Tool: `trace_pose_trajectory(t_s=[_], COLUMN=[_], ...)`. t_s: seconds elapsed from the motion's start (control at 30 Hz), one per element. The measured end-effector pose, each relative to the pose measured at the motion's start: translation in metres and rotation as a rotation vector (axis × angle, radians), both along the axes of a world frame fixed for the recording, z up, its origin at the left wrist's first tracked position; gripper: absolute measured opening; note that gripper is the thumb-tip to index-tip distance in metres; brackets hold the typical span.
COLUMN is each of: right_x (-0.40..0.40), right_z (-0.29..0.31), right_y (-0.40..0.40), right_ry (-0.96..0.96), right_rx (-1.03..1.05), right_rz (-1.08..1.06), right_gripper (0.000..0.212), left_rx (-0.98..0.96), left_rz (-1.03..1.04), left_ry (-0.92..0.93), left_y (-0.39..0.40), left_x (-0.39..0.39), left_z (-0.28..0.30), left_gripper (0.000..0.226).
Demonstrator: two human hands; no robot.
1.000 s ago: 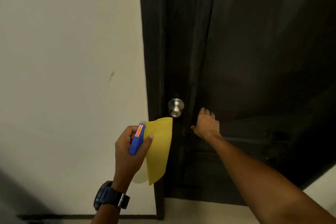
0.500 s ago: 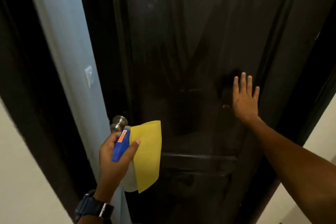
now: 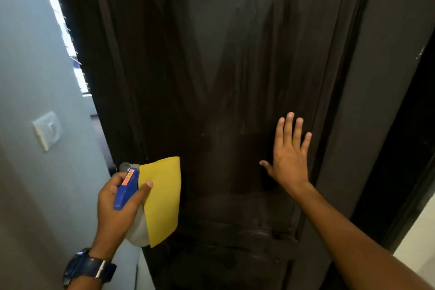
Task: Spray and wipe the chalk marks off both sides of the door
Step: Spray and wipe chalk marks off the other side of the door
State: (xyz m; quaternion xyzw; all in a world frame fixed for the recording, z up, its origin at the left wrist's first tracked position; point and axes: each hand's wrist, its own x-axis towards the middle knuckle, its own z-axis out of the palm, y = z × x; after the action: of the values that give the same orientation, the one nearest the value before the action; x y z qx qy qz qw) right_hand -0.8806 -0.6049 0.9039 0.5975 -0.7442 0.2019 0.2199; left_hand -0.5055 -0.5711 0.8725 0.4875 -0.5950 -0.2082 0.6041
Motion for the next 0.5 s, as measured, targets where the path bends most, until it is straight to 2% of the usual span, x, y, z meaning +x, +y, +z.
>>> trace_pose_trajectory(t_s=[0.23,0.33,0.37,0.43,0.47,0.5], right_x=[0.004,0.006,0.007,0.009,0.010,0.010], right_z=[-0.005,-0.009,-0.009,-0.010,-0.010,-0.010], right_y=[-0.032,-0.047,-0.052,-0.062,-0.067,-0.070], right_ry=[-0.015,-0.011,-0.012,-0.025,-0.037,-0.047], right_rx=[-0.042,-0.077,-0.079,-0.089,-0.096,-0.098], right_rz=[-0.056,-0.086,-0.103,-0.137,-0.153,-0.169], right_gripper=[0.143,0.148,0.149,0.151,0.152,0.153], left_rx=[0.053,0.136,0.200,0.358,0.369,0.371], left_rz=[-0.035,-0.058,-0.088,-0.155,-0.190,-0.187], left_ry=[0.056,0.052,0.070,0.088,0.097,0.098], left_y=[-0.069,-0.111,-0.129,-0.162,-0.178,-0.194], left_x=[-0.006,-0.006,-0.004,-0.001,0.001,0.003], left_z=[-0.006,-0.001,-0.002,0.001,0.001,-0.005], left_gripper=[0.056,0.062,0.075,0.118,0.136,0.143])
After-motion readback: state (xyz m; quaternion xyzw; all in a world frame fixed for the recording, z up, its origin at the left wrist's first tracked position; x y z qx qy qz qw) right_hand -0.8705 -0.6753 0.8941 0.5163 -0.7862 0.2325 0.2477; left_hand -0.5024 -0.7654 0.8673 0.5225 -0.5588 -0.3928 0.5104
